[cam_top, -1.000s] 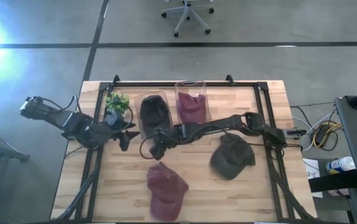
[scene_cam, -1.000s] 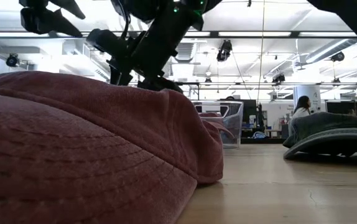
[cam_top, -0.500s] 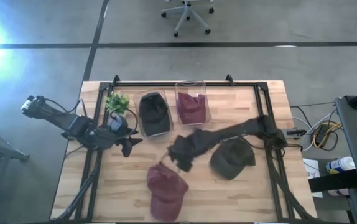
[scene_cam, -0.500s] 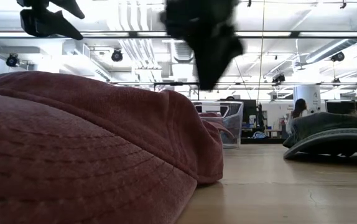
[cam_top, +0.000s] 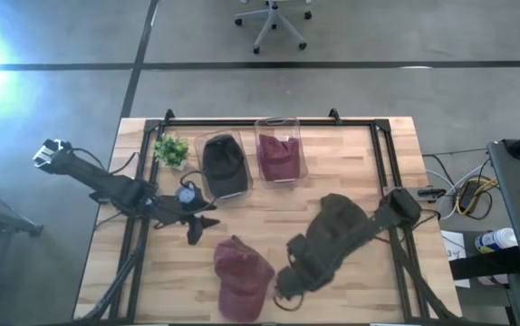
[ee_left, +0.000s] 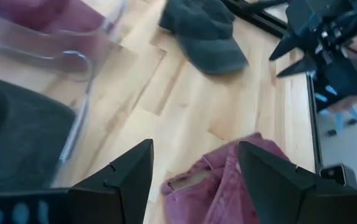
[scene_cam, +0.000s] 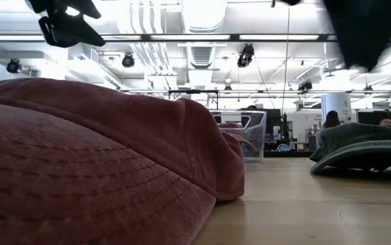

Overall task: Pick & Place hat
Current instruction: Put the black cap into the left transparent bin

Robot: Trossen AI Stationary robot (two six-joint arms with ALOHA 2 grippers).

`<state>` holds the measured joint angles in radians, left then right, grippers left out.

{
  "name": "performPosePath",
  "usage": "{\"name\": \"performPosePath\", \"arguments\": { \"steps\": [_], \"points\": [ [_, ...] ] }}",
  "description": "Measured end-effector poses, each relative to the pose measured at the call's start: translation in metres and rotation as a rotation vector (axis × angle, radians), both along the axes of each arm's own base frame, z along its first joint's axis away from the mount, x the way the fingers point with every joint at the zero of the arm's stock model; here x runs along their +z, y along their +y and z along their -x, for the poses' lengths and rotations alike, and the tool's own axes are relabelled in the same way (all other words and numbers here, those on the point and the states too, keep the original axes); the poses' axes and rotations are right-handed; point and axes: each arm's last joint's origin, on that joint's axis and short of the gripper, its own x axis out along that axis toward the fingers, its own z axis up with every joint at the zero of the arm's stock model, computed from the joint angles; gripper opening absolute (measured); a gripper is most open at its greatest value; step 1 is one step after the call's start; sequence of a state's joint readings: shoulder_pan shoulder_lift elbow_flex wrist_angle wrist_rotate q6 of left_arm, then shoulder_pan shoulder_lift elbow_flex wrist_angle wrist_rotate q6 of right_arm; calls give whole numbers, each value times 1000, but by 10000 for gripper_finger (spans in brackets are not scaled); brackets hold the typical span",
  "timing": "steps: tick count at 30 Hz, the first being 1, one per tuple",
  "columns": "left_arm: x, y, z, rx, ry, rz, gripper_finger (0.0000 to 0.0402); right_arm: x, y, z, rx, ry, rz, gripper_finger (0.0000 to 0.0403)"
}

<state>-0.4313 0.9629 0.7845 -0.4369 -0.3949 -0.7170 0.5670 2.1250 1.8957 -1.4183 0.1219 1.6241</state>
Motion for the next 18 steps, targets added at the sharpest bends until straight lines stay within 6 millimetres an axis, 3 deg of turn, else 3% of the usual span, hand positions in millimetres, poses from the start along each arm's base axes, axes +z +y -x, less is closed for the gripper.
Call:
{"name": "performPosePath", "arguments": {
  "steps": [6, 18],
  "points": [
    [-10, -12, -11, -71, 42, 40, 229, -4, 25, 27, 1, 136, -12, 162],
    [-25, -61, -50, -47, 41, 253, 229, -13, 77, 73, -17, 105, 26, 162]
  ]
}}
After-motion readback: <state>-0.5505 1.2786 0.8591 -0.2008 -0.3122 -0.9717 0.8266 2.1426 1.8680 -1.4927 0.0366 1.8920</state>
